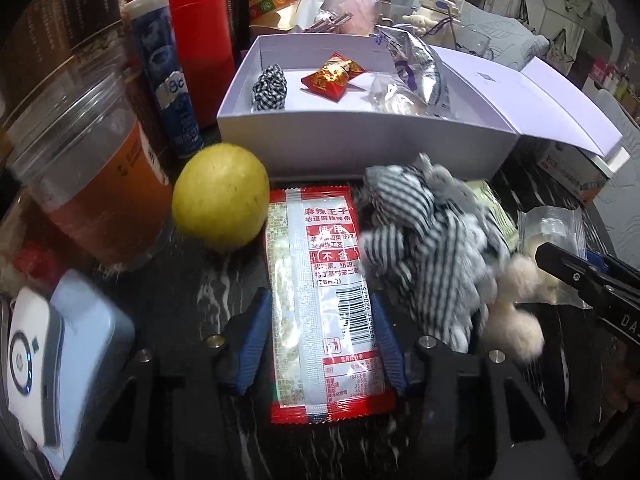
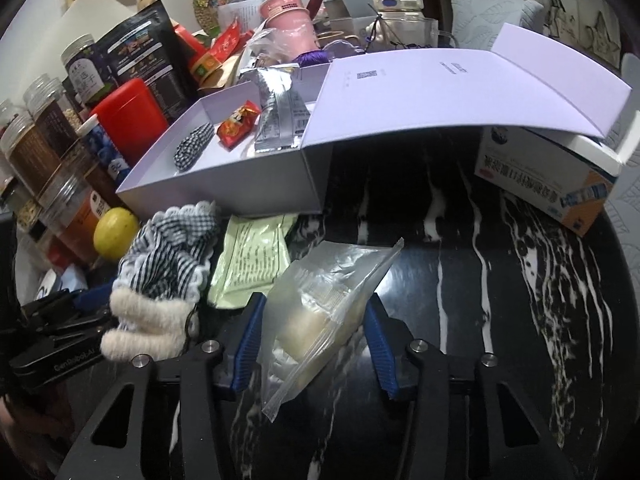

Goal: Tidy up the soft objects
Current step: 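Grasp the red-and-white snack packet with the left gripper while the right grasps the clear zip bag, then lift and carry the red-and-white packet and clear zip bag over the white box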

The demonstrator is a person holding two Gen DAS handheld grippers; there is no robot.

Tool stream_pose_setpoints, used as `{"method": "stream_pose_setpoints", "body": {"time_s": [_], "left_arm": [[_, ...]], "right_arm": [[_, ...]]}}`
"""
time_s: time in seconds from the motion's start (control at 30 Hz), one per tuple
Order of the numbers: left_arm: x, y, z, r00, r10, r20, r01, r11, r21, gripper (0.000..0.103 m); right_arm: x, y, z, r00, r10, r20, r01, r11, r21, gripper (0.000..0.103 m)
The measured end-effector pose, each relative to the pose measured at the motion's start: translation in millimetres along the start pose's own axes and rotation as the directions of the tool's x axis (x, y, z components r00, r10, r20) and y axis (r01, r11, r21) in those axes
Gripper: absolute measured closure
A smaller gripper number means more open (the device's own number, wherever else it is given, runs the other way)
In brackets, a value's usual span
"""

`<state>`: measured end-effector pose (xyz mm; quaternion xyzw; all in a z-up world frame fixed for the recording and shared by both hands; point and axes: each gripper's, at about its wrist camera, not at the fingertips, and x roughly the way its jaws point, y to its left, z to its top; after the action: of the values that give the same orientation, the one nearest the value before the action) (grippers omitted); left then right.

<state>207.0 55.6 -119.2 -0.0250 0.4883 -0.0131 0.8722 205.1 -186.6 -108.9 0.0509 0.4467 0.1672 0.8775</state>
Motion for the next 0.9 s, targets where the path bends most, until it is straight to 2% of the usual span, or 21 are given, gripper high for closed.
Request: {"method": "stream_pose_setpoints", "body": {"time_s": [0.2,0.53,0.77,0.87,0.9], "left_arm": [[-24,-2,-34,1.000,-0.016,-0.024,0.016,1.000,0.014,0.053],[-56,-13,-81,0.995,-0.077,-0.067,0.078,0.997,0.015,0.053],[-67,-32,-100,0.993,-0.073,-0.096,0.082,0.993,0.090,0.053],[-64,-42,-100,0.995,-0.034,-0.093,0.047,0.989,0.138,0.047],[-61,-43,-99,0.995,-0.032,-0.092,0.045,0.989,0.139,0.039]], "right_arm": [[-17,7,-23,1.000,-0.004,-0.003,0.004,1.000,-0.023,0.055],[-49,21,-71,0.999,0.044,-0.023,-0.045,0.998,-0.054,0.055],[-69,21,-94,0.997,0.057,-0.059,-0.061,0.995,-0.081,0.055],[-75,20,-100,0.995,0.058,-0.080,-0.065,0.994,-0.091,0.053],[-76,19,-101,0.995,0.053,-0.082,-0.061,0.994,-0.091,0.052]]}}
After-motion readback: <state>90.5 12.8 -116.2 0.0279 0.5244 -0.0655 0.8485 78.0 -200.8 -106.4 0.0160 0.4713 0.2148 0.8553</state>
